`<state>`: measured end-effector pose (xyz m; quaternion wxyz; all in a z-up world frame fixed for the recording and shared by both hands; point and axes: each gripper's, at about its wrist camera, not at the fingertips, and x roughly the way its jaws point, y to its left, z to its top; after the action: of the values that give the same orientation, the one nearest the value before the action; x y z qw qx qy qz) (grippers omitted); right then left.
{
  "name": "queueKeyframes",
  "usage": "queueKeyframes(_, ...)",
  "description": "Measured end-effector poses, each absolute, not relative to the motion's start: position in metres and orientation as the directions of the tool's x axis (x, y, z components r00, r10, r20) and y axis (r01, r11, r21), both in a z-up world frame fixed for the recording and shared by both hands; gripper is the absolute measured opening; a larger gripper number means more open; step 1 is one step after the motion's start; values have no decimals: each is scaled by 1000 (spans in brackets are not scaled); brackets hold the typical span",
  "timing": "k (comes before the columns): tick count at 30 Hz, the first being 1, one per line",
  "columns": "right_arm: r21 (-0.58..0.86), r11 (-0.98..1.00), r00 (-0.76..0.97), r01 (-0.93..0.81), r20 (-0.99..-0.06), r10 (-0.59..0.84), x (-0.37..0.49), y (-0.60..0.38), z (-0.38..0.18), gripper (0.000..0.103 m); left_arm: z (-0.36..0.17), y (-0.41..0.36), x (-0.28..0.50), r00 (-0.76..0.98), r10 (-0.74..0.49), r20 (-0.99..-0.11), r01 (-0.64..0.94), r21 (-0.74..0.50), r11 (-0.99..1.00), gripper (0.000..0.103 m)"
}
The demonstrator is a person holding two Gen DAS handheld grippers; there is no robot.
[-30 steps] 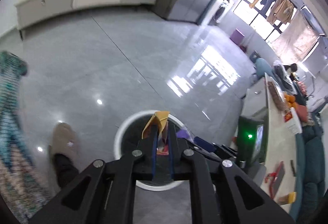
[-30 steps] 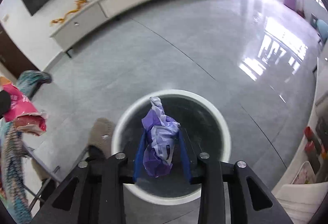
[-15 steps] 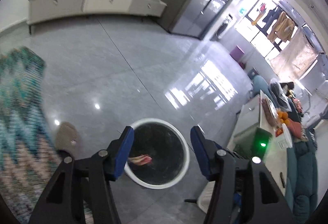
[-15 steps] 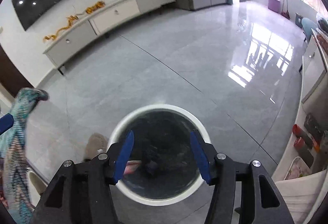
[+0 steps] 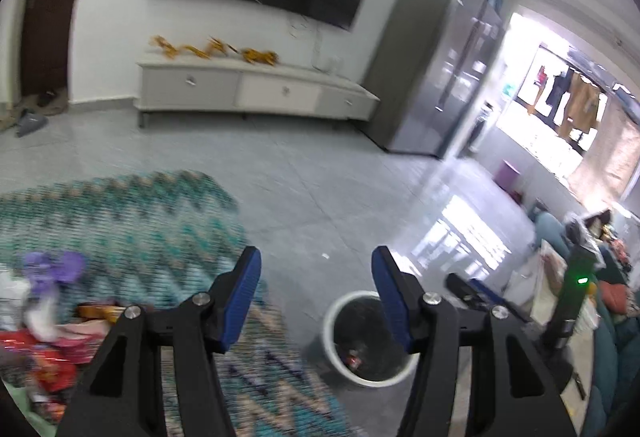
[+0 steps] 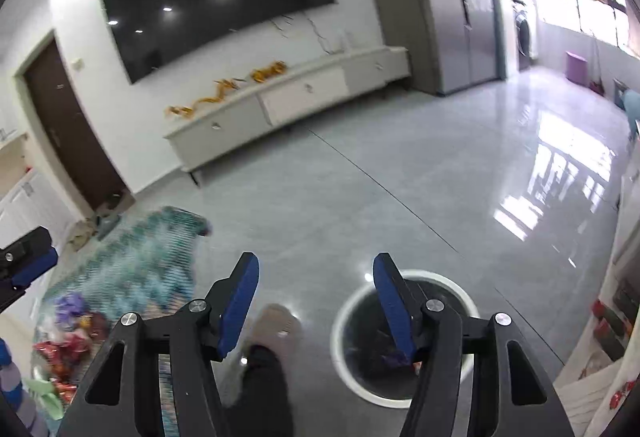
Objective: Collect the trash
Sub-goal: 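Move both open grippers back to the trash pile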
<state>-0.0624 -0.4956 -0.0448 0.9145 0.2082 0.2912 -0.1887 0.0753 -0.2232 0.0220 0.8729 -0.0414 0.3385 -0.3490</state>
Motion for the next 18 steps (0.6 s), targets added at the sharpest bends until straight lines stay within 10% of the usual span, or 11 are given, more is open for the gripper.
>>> queueKeyframes(18, 245, 962, 833, 117, -552, 39, 9, -361, -4, 58, 0, -1, 98, 737, -348, -579, 304, -176, 936, 55)
